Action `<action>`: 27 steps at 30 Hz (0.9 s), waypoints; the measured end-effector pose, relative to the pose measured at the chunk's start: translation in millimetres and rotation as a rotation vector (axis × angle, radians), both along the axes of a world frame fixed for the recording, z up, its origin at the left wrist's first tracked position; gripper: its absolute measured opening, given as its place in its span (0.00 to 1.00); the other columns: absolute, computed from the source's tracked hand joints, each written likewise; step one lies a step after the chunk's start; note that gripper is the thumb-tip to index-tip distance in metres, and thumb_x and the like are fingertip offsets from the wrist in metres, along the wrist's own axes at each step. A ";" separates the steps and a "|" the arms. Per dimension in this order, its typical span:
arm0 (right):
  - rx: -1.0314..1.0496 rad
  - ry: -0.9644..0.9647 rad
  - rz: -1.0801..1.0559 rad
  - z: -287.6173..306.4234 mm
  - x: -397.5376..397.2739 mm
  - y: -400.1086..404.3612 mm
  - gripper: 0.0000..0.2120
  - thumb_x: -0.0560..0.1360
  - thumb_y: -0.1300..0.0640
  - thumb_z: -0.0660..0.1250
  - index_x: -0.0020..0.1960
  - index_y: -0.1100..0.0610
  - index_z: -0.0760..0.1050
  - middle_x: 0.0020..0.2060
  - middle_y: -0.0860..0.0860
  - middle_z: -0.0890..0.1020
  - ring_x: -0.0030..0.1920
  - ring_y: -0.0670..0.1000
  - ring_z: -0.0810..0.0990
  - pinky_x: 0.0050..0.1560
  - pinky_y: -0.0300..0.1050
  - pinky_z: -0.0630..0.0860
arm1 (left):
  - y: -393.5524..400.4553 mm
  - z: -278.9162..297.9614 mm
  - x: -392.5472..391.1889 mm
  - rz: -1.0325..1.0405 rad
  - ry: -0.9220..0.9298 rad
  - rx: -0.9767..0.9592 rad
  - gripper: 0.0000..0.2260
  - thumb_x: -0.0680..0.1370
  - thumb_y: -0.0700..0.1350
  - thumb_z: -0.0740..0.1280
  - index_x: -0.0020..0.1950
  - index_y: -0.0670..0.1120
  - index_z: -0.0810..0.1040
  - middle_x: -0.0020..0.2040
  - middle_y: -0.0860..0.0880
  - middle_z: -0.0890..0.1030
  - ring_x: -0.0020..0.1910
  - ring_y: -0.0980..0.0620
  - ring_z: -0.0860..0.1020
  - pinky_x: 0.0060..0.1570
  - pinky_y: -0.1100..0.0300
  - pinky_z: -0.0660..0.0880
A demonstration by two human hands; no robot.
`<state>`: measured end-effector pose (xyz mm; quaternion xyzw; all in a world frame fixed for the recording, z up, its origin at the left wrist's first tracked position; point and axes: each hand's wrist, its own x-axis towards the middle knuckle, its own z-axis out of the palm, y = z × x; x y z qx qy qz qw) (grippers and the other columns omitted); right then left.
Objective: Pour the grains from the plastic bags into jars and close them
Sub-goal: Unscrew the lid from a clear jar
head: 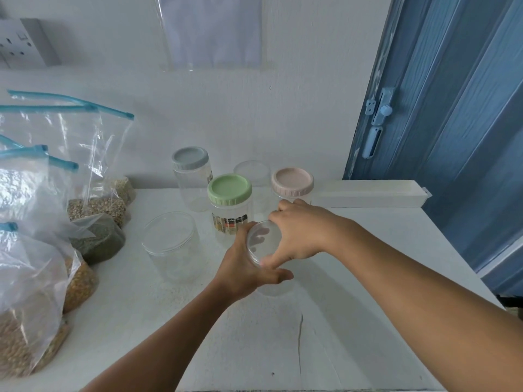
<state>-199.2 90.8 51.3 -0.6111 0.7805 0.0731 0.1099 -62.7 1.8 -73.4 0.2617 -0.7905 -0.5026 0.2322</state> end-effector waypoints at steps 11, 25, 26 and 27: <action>-0.019 0.012 -0.026 -3.8 5.7 0.4 0.42 0.66 0.25 0.70 0.69 0.52 0.71 0.60 0.49 0.72 0.62 0.54 0.71 0.51 0.52 0.73 | -0.8 -1.4 -0.4 0.000 -0.011 -0.014 0.50 0.56 0.60 0.86 0.72 0.58 0.65 0.68 0.61 0.75 0.70 0.60 0.73 0.69 0.51 0.75; -0.015 0.010 -0.017 1.0 8.1 -1.0 0.39 0.64 0.30 0.73 0.66 0.51 0.72 0.55 0.47 0.71 0.55 0.53 0.74 0.45 0.50 0.73 | -1.9 -4.4 0.2 -0.007 -0.013 -0.017 0.49 0.57 0.58 0.87 0.73 0.58 0.65 0.68 0.59 0.76 0.70 0.59 0.74 0.68 0.50 0.74; -0.001 -0.020 0.004 3.2 5.7 -1.6 0.40 0.63 0.32 0.75 0.68 0.49 0.71 0.56 0.47 0.70 0.57 0.52 0.73 0.47 0.50 0.75 | -1.4 -3.7 0.3 -0.015 -0.010 -0.022 0.50 0.57 0.59 0.86 0.73 0.58 0.65 0.69 0.60 0.75 0.70 0.60 0.73 0.69 0.52 0.74; 0.014 -0.053 0.026 5.0 3.4 -2.6 0.42 0.62 0.35 0.77 0.71 0.48 0.69 0.58 0.46 0.70 0.59 0.51 0.71 0.50 0.50 0.77 | -0.8 -3.1 0.4 -0.019 -0.008 -0.022 0.51 0.56 0.59 0.86 0.74 0.58 0.64 0.69 0.61 0.75 0.70 0.61 0.73 0.69 0.53 0.73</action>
